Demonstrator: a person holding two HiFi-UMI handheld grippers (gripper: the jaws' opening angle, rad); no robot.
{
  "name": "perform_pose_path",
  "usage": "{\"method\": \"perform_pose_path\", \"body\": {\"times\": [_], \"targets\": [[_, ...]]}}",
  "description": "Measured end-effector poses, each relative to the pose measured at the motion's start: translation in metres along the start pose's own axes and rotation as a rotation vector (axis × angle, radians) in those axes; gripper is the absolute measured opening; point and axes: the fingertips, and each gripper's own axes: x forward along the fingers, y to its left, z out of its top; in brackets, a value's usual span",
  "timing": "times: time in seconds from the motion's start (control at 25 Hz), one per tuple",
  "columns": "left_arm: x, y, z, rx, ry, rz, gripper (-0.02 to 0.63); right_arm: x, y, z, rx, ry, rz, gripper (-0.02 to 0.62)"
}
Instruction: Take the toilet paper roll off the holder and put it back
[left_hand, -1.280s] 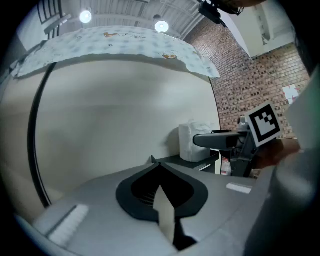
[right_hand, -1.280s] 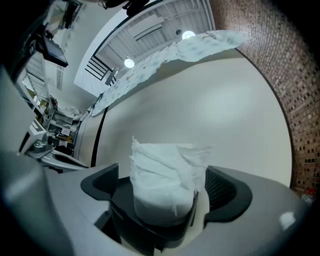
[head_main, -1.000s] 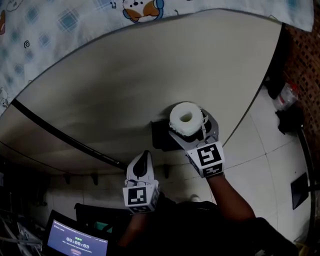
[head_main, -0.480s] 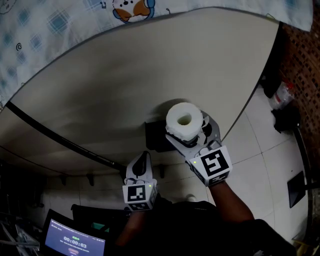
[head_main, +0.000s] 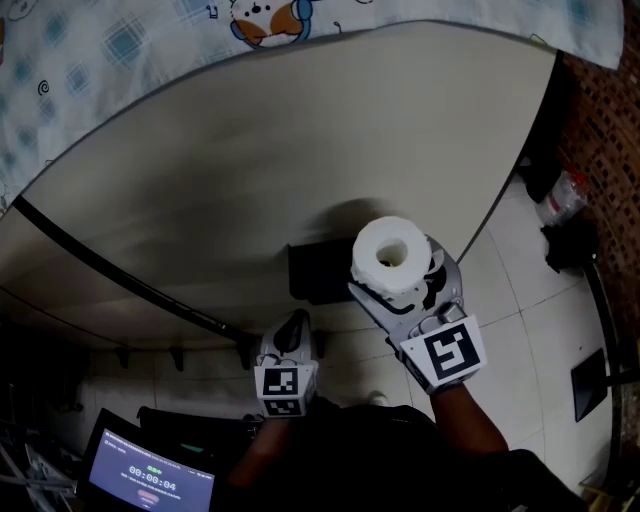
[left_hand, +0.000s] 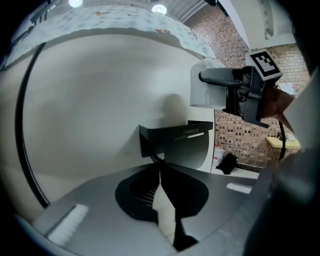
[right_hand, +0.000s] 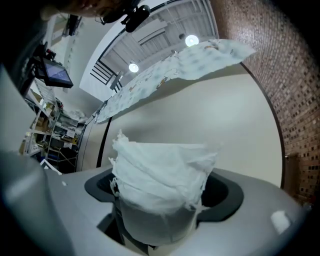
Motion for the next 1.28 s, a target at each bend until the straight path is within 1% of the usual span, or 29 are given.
{"method": "perform_pose_path", "body": {"times": [0.04, 0.16, 0.24, 0.28, 0.4, 0.52, 0.64, 0.92, 1.04, 1.28], "targets": [[0.002, -0.001, -0.001, 0.002, 0.004, -0.004, 0.034, -0.001, 0.001, -0.002, 0.002, 0.005, 0.002, 0.460], [0.008, -0.005, -0.003, 0.000, 0.005, -0.016, 0.105, -0.001, 0.004, -0.006, 0.010, 0.016, 0.007, 0.460], [0.014, -0.009, -0.002, -0.002, 0.000, -0.035, 0.161, -0.002, 0.005, -0.008, 0.013, 0.023, 0.011, 0.460], [0.017, -0.011, -0.001, 0.000, -0.002, -0.048, 0.176, -0.001, 0.005, -0.009, 0.012, 0.026, 0.012, 0.460], [0.025, -0.018, 0.003, 0.007, -0.005, -0.084, 0.178, -0.001, 0.005, -0.008, -0.001, 0.027, 0.010, 0.460], [0.030, -0.023, 0.005, -0.003, 0.000, -0.117, 0.172, -0.001, 0.006, -0.009, -0.015, 0.031, 0.003, 0.460], [0.029, -0.023, 0.006, -0.010, 0.006, -0.127, 0.132, -0.003, 0.004, -0.011, -0.008, 0.037, -0.004, 0.460], [0.022, -0.024, 0.006, -0.029, 0.025, -0.166, 0.123, -0.006, -0.005, -0.013, 0.020, 0.030, -0.027, 0.460], [0.017, -0.026, 0.007, -0.064, 0.054, -0.198, 0.120, -0.008, -0.011, -0.014, 0.031, 0.027, -0.044, 0.460], [0.006, -0.033, 0.014, -0.188, 0.142, -0.291, 0.117, -0.013, -0.030, -0.009, 0.047, -0.014, -0.102, 0.460]]}}
